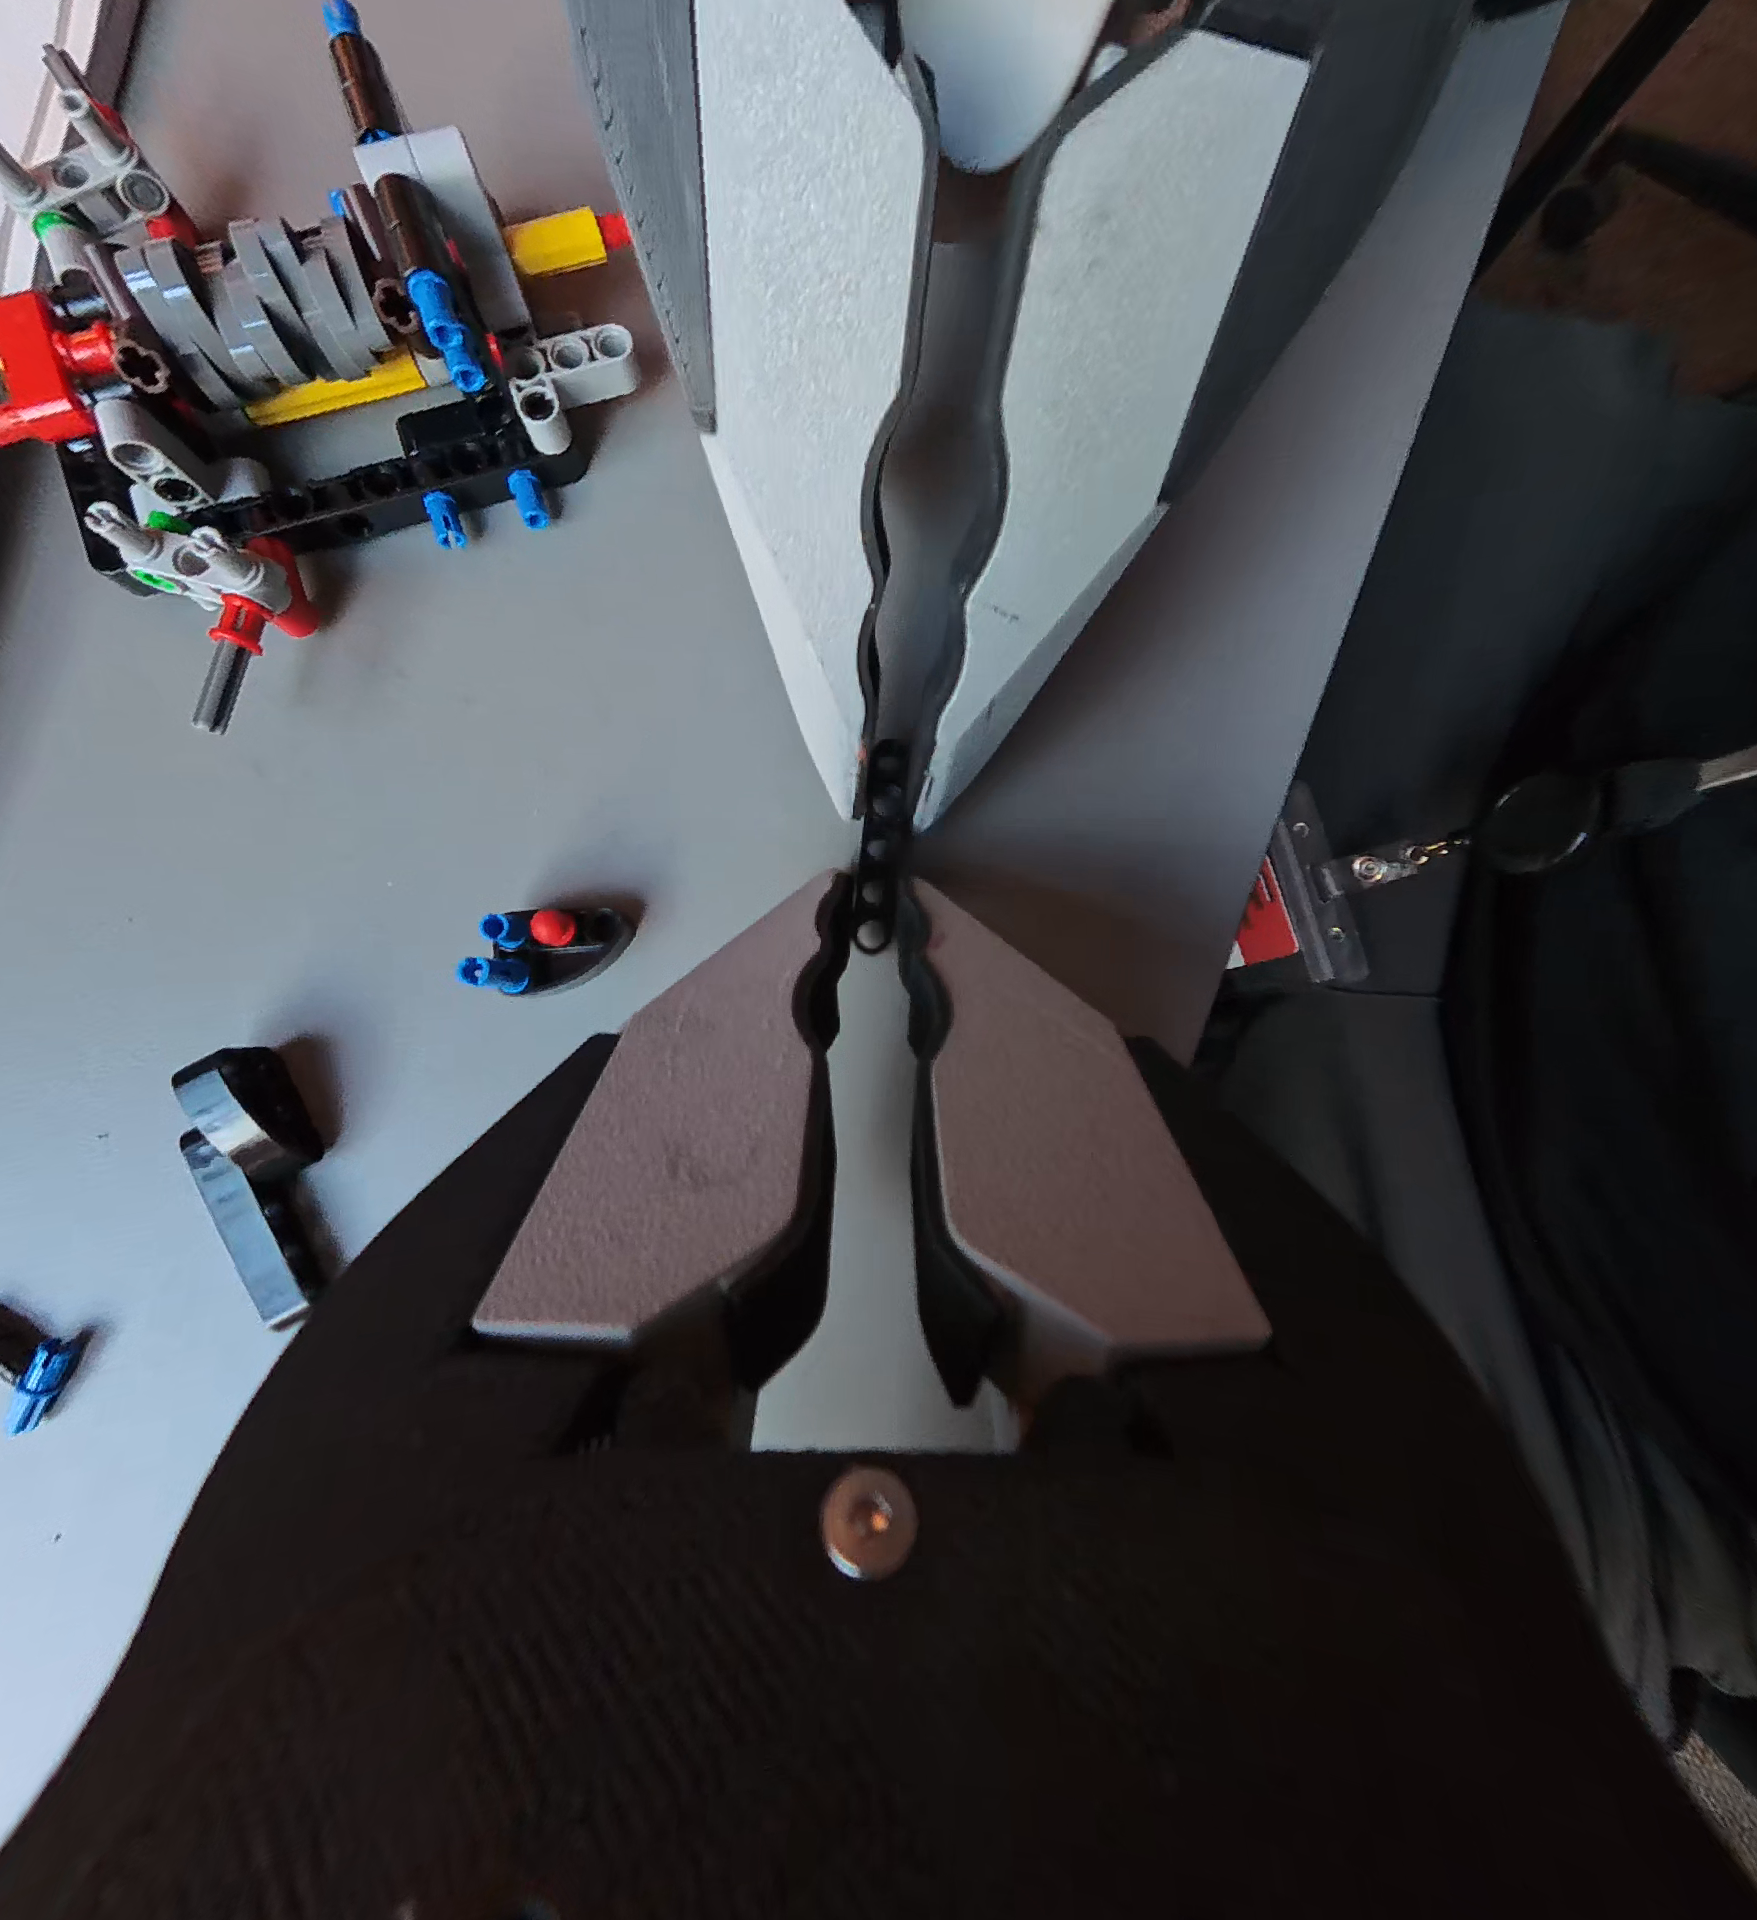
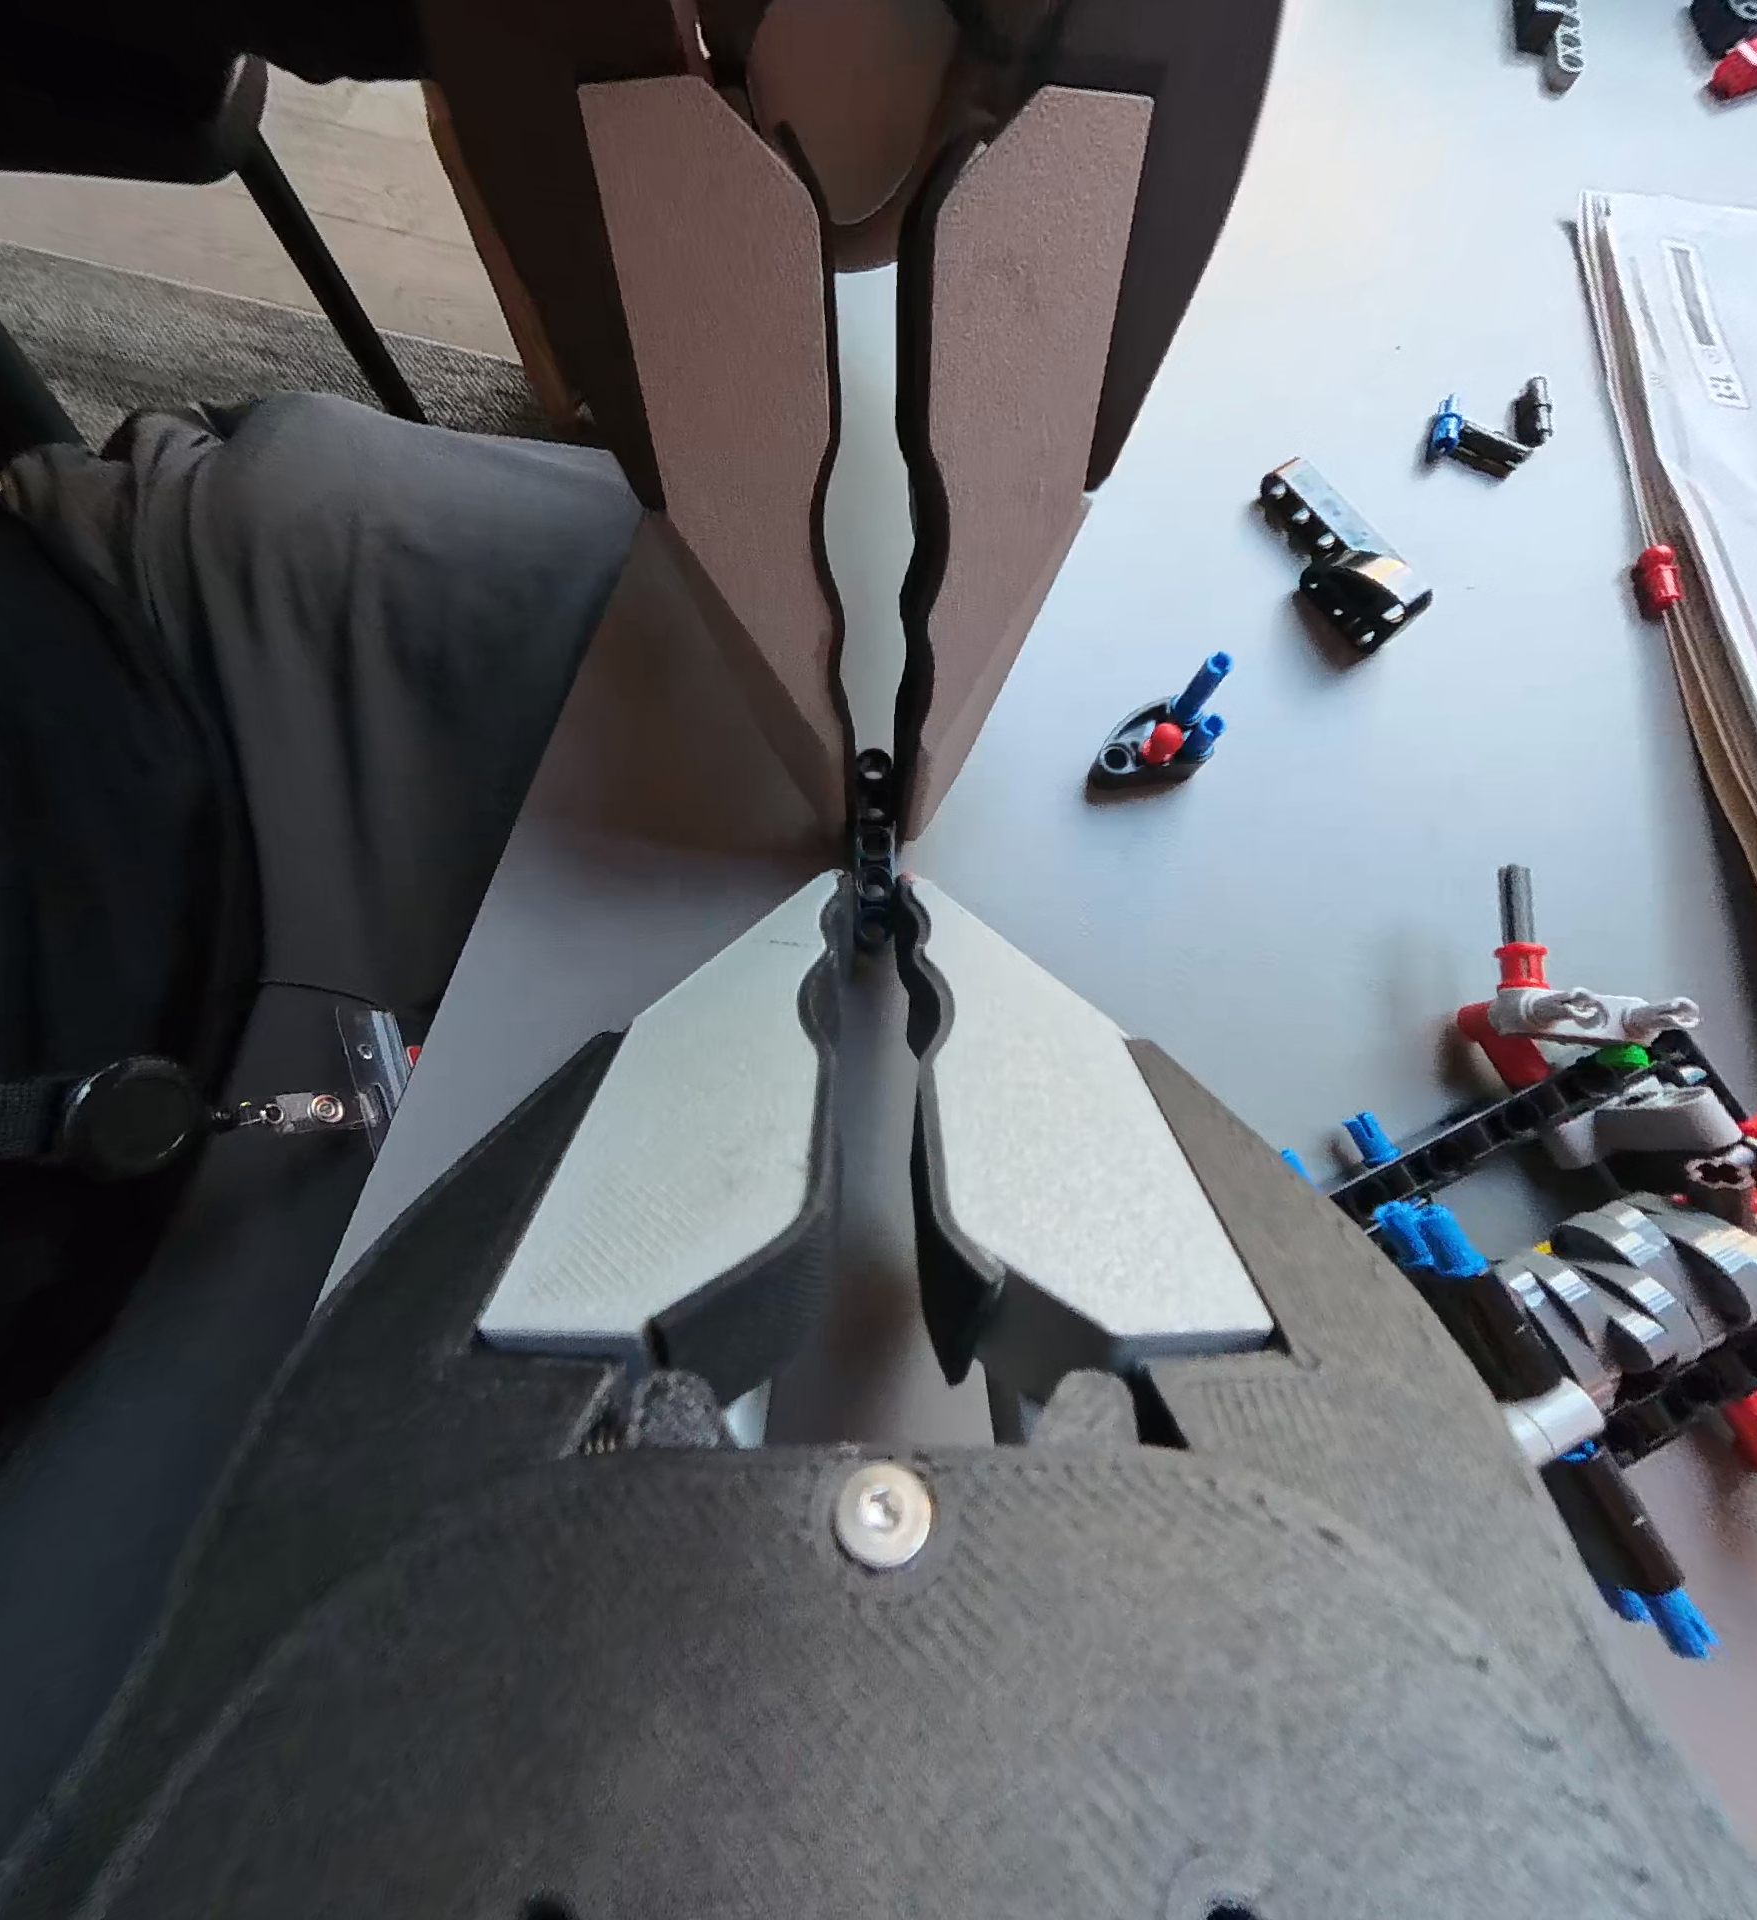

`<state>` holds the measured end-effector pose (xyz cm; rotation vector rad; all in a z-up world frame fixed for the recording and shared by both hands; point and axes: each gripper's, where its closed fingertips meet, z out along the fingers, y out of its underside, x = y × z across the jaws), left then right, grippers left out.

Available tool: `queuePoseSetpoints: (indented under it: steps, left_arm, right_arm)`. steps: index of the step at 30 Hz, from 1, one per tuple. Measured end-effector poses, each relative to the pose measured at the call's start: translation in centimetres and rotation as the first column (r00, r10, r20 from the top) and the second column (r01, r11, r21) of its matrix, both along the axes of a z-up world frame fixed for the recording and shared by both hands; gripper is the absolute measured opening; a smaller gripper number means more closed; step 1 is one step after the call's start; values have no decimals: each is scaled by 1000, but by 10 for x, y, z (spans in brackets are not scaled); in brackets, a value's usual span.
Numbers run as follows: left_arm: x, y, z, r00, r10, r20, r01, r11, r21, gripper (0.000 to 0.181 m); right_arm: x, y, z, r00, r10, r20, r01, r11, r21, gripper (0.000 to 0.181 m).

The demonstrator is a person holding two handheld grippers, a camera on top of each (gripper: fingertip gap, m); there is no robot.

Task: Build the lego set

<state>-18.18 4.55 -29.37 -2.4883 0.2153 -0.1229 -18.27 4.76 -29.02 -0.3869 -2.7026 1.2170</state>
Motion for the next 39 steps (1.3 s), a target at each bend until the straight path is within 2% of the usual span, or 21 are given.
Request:
queuePoseSetpoints:
  steps: [12, 18, 22, 26, 30, 36, 39]
  left_arm:
    - [1, 1, 1, 997, 11, 80, -13, 1000, 29, 5]
    - [2, 4, 0, 999, 2, 54, -4, 999, 32, 6]
    - [1, 4, 7, 999, 10, 53, -13, 998, 58, 7]
    - [-24, -9, 16, 994, 107, 34, -110, 991, 72, 12]
    - [-59, -22, 11, 970, 244, 11, -244, 968, 55, 18]
    - [-58, -7, 10, 976, 199, 88, -205, 976, 70, 24]
    - [-64, -2, 7, 984, 168, 53, -170, 984, 54, 12]
  right_arm:
    - [-1, 0, 1, 1000, -3, 27, 3, 1000, -19, 6]
    - [1, 0, -1, 1000, 8, 21, -8, 1000, 1, 6]
    - [1, 1, 6, 1000, 11, 25, -10, 999, -43, 5]
    - [-8, 12, 17, 999, -34, 37, 37, 994, -101, 5]
    - [-19, 23, 31, 996, -85, 25, 88, 984, -157, 5]
    - [-32, 34, 41, 991, -135, 12, 135, 973, -187, 5]
    - [-34, 35, 40, 990, -138, 16, 139, 975, -171, 5]
